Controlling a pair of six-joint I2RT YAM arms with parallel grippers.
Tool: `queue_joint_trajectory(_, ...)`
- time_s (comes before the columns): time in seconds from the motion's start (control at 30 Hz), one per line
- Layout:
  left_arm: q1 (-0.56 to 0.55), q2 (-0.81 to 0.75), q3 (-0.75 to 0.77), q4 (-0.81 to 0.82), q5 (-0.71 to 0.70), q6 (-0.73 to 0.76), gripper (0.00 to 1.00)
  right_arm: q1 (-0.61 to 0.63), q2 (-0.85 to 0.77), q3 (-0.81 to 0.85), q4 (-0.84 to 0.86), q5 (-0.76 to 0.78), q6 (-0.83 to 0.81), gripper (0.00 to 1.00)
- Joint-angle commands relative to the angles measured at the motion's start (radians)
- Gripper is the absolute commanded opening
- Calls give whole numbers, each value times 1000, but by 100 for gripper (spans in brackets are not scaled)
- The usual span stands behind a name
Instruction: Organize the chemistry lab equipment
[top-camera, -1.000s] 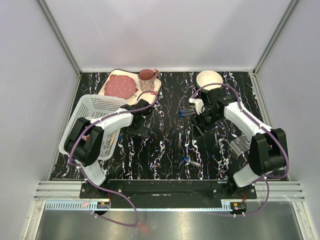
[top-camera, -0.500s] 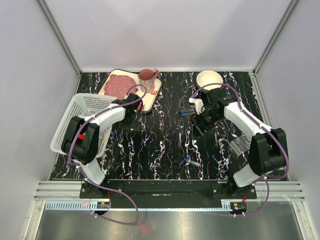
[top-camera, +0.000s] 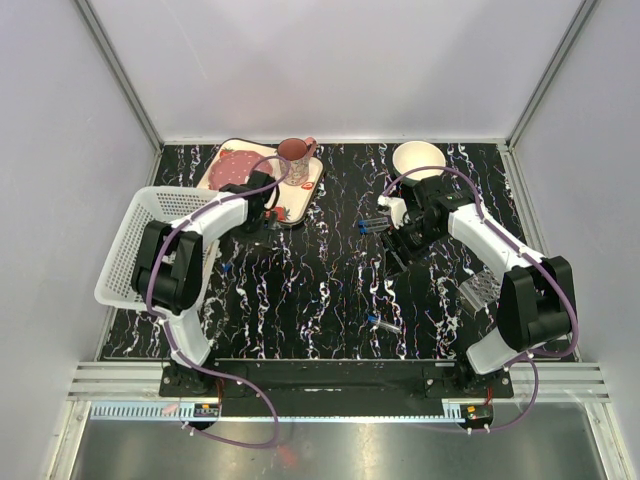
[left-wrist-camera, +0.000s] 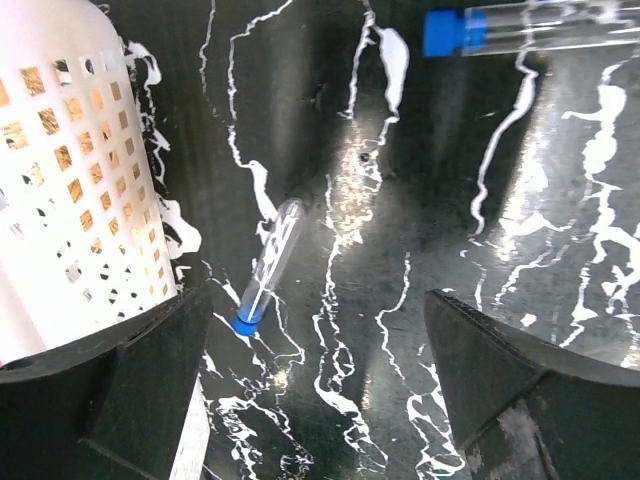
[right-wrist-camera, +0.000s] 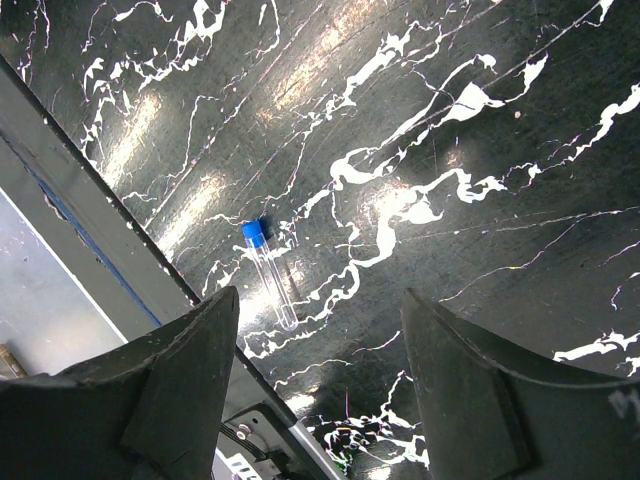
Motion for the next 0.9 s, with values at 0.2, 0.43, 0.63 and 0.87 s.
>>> queue_joint_trajectory(0.2, 59, 55, 61, -30, 6, 52, 88, -6, -23, 11, 7, -42, -15, 72)
queue_joint_trajectory(0.43, 88, 108, 77, -33, 86, 60, 72, -6, -36, 6, 5, -38, -21, 72)
queue_joint_trajectory(0.63, 113, 118, 71, -42, 200, 57, 56, -9, -46, 3, 5, -40, -21, 72)
queue_joint_trajectory(0.87, 116, 112, 19, -44, 341, 41, 33, -15, -62, -2, 7, -45, -21, 72)
